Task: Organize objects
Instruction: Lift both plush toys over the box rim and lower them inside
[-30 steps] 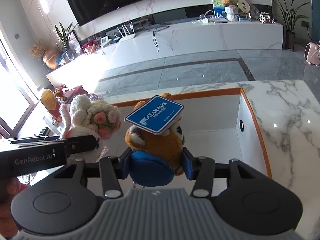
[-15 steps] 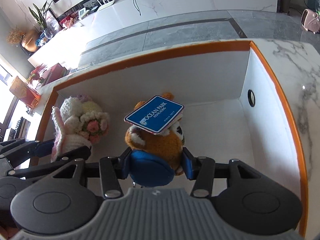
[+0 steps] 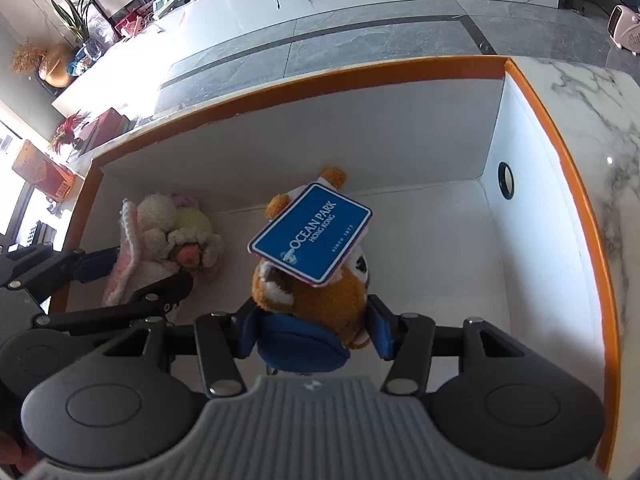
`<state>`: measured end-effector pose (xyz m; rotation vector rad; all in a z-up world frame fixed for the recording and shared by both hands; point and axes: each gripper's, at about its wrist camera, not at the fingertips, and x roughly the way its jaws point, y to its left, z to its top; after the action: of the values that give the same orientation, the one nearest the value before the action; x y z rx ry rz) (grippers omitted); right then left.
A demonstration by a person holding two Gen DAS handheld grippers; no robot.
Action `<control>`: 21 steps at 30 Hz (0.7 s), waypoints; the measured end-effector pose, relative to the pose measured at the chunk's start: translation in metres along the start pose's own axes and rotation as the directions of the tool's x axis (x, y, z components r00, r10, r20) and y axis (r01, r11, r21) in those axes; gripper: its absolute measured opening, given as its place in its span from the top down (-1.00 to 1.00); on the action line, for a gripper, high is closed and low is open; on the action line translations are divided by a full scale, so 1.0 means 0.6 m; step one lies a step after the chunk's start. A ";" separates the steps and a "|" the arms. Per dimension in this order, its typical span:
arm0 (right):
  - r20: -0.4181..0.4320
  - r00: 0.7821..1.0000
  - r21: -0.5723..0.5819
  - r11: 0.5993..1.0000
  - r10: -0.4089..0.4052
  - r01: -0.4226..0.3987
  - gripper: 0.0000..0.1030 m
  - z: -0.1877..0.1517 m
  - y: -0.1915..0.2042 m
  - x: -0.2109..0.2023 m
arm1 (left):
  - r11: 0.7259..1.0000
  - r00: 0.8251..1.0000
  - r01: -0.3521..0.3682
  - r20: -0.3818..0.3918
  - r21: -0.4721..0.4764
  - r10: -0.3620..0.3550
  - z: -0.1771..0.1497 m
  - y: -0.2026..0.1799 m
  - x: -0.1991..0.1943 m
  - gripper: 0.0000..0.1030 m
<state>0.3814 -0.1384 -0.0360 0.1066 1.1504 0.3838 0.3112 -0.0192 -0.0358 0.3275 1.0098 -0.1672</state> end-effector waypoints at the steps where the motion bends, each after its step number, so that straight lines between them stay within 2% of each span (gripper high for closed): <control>1: -0.002 1.000 -0.009 1.000 -0.002 0.002 -0.15 0.001 0.000 0.000 | 1.000 1.000 0.010 0.008 -0.011 -0.010 -0.001 0.006 -0.005 -0.36; 5: -0.012 1.000 -0.024 1.000 0.015 -0.015 -0.34 0.002 -0.013 -0.010 | 0.998 0.997 0.061 0.041 -0.034 -0.059 -0.003 0.028 -0.026 -0.41; 8: -0.018 1.000 -0.046 0.999 0.007 -0.008 -0.34 0.006 -0.014 -0.014 | 0.996 0.996 0.084 0.045 -0.025 -0.083 -0.003 0.033 -0.042 -0.32; 15: -0.048 0.999 -0.069 0.997 0.015 -0.018 -0.31 0.001 -0.007 -0.005 | 0.997 0.986 0.072 0.156 -0.042 -0.064 0.007 0.070 -0.094 -0.31; 18: -0.046 0.998 -0.031 0.998 0.051 -0.052 -0.31 0.004 -0.002 0.001 | 0.997 0.991 0.038 0.134 -0.070 -0.029 0.000 0.083 -0.100 -0.31; 21: -0.035 0.996 -0.039 0.996 0.078 -0.080 -0.31 0.010 0.015 0.003 | 0.993 0.996 0.057 0.079 -0.106 -0.049 -0.010 0.097 -0.086 -0.25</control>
<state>0.3852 -0.1287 -0.0330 0.1111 1.1731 0.4800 0.2961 0.0370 0.0162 0.1939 0.9490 -0.1709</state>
